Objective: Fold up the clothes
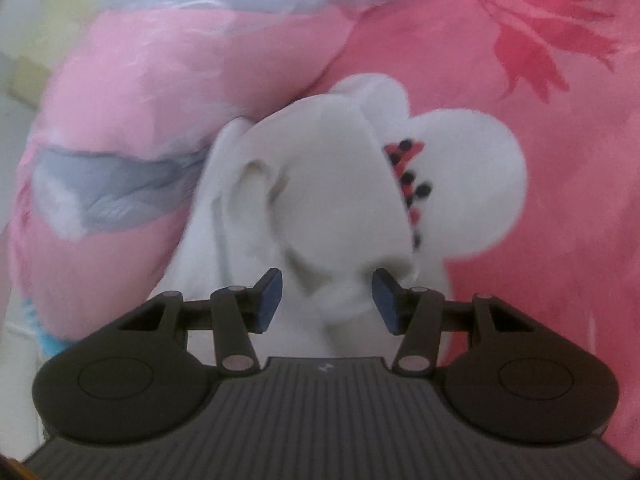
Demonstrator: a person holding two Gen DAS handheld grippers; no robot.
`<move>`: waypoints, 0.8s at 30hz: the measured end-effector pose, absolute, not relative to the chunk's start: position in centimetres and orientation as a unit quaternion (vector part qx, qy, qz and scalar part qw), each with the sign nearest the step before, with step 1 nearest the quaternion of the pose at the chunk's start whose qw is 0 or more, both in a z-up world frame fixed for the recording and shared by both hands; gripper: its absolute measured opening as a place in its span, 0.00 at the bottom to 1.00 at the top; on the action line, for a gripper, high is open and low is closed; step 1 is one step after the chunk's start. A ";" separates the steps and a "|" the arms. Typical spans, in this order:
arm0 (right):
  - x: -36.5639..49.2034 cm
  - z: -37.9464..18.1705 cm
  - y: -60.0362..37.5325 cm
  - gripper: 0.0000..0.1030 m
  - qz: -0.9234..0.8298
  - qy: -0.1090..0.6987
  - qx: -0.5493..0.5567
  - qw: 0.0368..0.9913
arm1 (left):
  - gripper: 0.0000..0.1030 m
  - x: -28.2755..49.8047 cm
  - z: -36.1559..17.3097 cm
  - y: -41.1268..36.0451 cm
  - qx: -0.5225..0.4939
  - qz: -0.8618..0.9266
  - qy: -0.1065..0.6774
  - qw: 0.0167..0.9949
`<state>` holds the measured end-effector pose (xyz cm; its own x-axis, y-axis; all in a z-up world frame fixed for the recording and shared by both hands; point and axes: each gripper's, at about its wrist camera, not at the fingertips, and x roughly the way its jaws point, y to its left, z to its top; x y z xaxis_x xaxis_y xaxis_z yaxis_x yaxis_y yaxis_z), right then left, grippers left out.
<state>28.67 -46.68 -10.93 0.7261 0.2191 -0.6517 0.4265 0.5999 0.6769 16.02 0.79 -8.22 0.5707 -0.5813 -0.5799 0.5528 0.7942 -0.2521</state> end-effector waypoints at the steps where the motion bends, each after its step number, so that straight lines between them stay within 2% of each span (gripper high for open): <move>1: 29.2 -11.3 -47.0 0.48 -0.057 0.356 0.462 0.810 | 0.81 16.0 -8.2 0.8 -0.020 -0.321 0.335 0.886; 3: 30.2 -11.8 -47.6 0.50 -0.040 0.338 0.501 0.796 | 0.81 15.9 -8.2 0.8 -0.019 -0.321 0.334 0.886; 8: 33.3 -11.7 -46.9 0.50 -0.027 0.340 0.464 0.817 | 0.82 15.9 -8.2 0.9 -0.019 -0.322 0.333 0.886; 11: 34.7 -11.8 -46.4 0.36 -0.017 0.335 0.441 0.832 | 0.83 15.9 -8.3 0.9 -0.020 -0.323 0.332 0.886; 12: 35.2 -11.8 -46.1 0.21 -0.014 0.336 0.426 0.840 | 0.83 15.9 -8.3 0.9 -0.020 -0.324 0.332 0.886; 13: 35.6 -11.7 -45.7 0.15 -0.011 0.336 0.409 0.848 | 0.83 16.0 -8.3 0.9 -0.021 -0.324 0.332 0.886; 17: 35.0 -10.0 -44.9 0.08 -0.012 0.303 0.337 0.892 | 0.83 15.9 -8.3 0.9 -0.020 -0.324 0.332 0.886; 22: 33.1 -7.5 -46.7 0.07 -0.081 0.245 0.273 0.927 | 0.83 16.0 -8.3 1.0 -0.019 -0.324 0.332 0.886; 24: 33.2 -7.6 -47.7 0.07 -0.106 0.247 0.259 0.928 | 0.83 16.0 -8.2 1.1 -0.018 -0.324 0.332 0.886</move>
<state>33.20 -47.70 -7.59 0.8554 -0.0689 -0.5133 0.3251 0.8429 0.4287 15.98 1.13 -8.22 0.5700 -0.5859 -0.5761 0.5614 0.7896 -0.2477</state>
